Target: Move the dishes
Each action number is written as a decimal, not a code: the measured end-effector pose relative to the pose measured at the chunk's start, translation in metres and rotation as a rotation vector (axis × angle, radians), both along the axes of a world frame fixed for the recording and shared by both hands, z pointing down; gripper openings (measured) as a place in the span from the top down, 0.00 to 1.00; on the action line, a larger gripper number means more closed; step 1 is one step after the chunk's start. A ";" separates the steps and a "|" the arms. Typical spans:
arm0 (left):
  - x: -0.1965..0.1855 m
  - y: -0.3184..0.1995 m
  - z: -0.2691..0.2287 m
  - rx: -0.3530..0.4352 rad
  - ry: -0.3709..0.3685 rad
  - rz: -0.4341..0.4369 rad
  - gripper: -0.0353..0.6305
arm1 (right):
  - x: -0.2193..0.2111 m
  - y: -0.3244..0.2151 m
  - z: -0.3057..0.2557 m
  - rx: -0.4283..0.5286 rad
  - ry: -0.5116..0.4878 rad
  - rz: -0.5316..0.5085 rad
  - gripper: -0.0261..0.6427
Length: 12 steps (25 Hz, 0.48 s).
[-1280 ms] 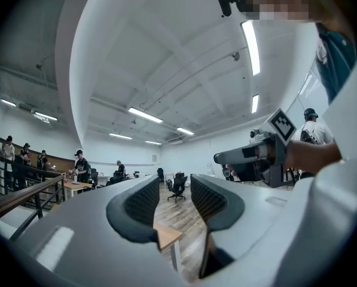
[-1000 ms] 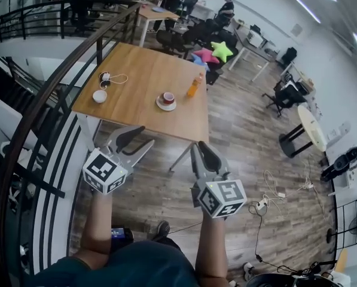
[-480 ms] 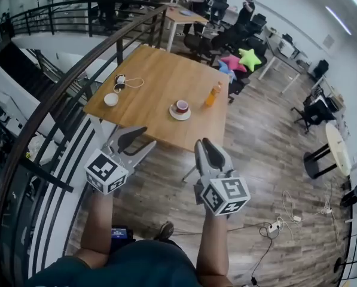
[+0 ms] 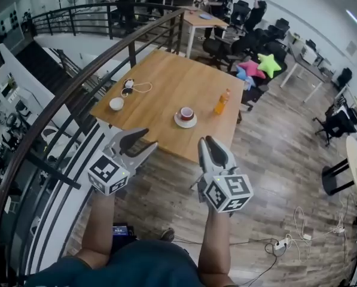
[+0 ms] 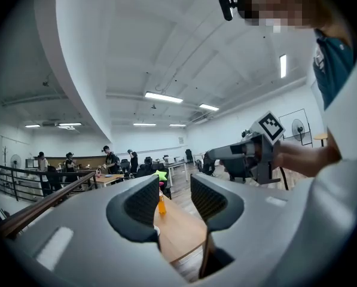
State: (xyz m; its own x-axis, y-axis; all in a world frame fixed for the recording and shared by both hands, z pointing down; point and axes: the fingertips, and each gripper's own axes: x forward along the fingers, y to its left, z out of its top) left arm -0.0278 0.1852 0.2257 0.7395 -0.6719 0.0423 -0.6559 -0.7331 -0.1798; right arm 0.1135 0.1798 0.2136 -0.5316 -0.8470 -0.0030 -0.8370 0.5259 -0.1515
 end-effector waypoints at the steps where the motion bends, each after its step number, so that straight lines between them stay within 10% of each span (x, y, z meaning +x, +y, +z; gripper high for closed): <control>1: 0.005 -0.003 -0.002 0.001 -0.007 -0.004 0.70 | 0.004 -0.004 -0.002 0.001 -0.005 -0.005 0.89; 12: 0.054 -0.037 -0.006 0.015 -0.042 0.001 0.70 | 0.051 -0.039 0.002 0.000 -0.025 -0.003 0.89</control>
State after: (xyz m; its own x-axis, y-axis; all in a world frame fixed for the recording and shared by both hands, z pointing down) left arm 0.0265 0.1486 0.2193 0.7382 -0.6717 0.0628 -0.6466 -0.7310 -0.2181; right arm 0.1647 0.1407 0.2155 -0.5341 -0.8452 -0.0162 -0.8312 0.5286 -0.1727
